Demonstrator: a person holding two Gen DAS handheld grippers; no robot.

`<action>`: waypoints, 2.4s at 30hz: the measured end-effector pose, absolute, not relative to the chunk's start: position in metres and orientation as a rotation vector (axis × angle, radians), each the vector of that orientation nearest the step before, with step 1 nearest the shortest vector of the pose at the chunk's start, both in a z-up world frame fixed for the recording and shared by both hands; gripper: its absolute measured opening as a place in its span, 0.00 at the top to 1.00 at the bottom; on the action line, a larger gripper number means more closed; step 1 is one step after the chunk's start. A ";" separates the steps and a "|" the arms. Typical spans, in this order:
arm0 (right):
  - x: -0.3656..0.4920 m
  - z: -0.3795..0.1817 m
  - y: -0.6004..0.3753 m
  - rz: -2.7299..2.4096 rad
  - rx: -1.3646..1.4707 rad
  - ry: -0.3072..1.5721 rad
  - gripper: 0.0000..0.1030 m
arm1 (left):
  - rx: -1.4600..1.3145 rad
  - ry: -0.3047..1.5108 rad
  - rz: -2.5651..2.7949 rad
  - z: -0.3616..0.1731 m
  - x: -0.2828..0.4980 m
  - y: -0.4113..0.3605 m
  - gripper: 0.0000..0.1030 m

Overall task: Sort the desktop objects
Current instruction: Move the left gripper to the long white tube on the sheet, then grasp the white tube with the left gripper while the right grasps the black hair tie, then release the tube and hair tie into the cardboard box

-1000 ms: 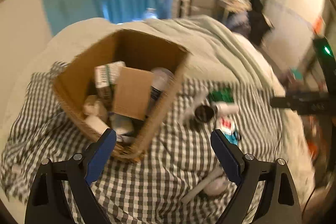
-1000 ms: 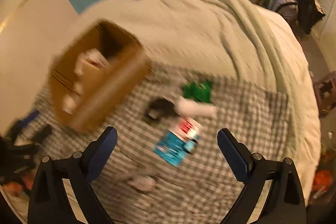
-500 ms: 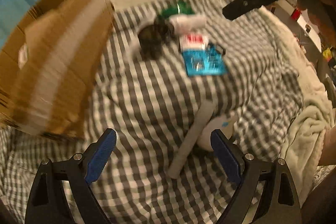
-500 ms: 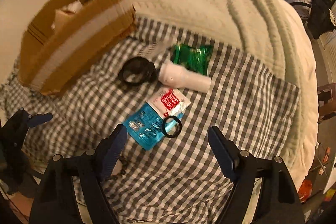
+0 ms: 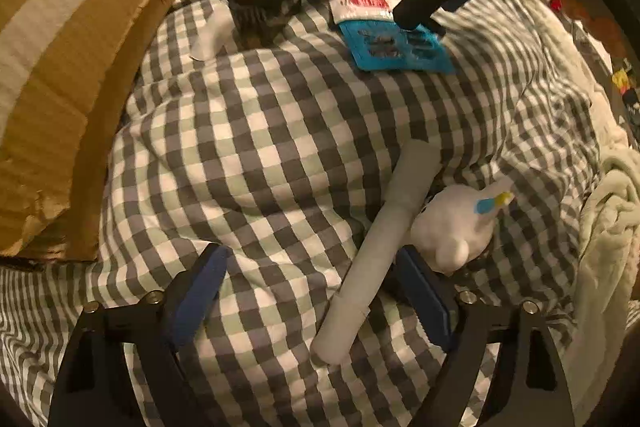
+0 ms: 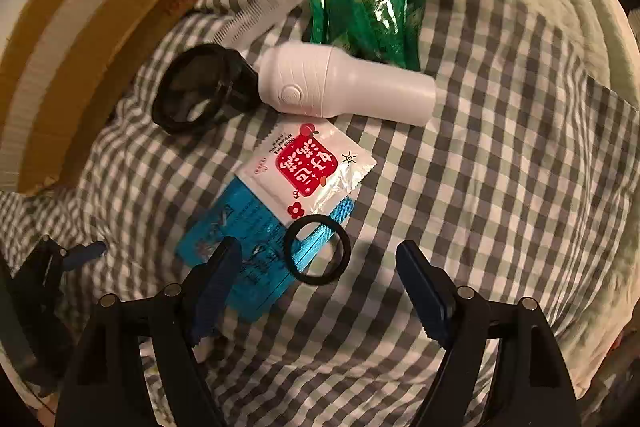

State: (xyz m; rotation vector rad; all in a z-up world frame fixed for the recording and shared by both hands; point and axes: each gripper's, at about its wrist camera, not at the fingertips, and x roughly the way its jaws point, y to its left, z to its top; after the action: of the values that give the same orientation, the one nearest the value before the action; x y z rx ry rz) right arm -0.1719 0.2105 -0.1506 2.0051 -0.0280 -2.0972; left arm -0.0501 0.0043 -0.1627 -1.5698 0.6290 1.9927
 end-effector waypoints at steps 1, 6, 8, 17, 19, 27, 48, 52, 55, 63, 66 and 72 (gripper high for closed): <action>-0.171 -0.154 0.210 -2.094 2.013 -0.022 0.29 | -1.568 0.646 1.993 -0.164 -0.050 0.005 0.20; -0.169 -0.157 0.214 -2.057 2.011 -0.096 0.59 | -1.578 0.644 1.944 -0.162 -0.050 0.009 0.72; -0.167 -0.152 0.213 -2.048 1.999 -0.091 0.74 | -1.592 0.611 1.903 -0.159 -0.051 0.011 0.90; -0.144 -0.109 0.207 -2.102 1.942 0.049 0.93 | -1.534 0.648 1.960 -0.126 -0.042 0.018 0.92; -0.141 -0.085 0.203 -2.155 1.885 0.091 0.93 | -1.494 0.644 2.012 -0.106 -0.044 0.019 0.92; -0.165 0.032 0.176 -2.329 1.622 0.090 0.93 | -1.328 0.446 2.327 -0.001 -0.091 -0.011 0.92; -0.212 0.080 0.019 -2.331 1.292 -0.104 0.40 | -1.304 0.061 2.815 0.045 -0.179 -0.149 0.82; -0.220 0.070 0.028 -2.357 1.292 -0.087 0.39 | -1.293 0.112 2.889 0.038 -0.176 -0.156 0.06; -0.225 0.061 0.046 -2.382 1.334 -0.080 0.39 | -1.272 0.113 2.890 0.037 -0.175 -0.154 0.06; -0.205 0.078 0.104 -2.451 1.341 -0.071 0.39 | -1.235 0.126 2.801 0.051 -0.145 -0.119 0.06; -0.185 0.075 0.126 -2.451 1.371 -0.013 0.39 | -1.259 0.141 2.751 0.051 -0.131 -0.093 0.06; -0.138 0.056 0.172 -2.489 1.480 0.057 0.38 | -1.299 0.390 2.654 0.025 -0.093 -0.038 0.06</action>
State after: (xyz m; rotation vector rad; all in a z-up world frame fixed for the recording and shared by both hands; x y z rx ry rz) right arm -0.1384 0.1721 0.0563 1.4804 0.0570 -2.4892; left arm -0.0931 -0.0385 0.0248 -1.2994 0.3903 2.6537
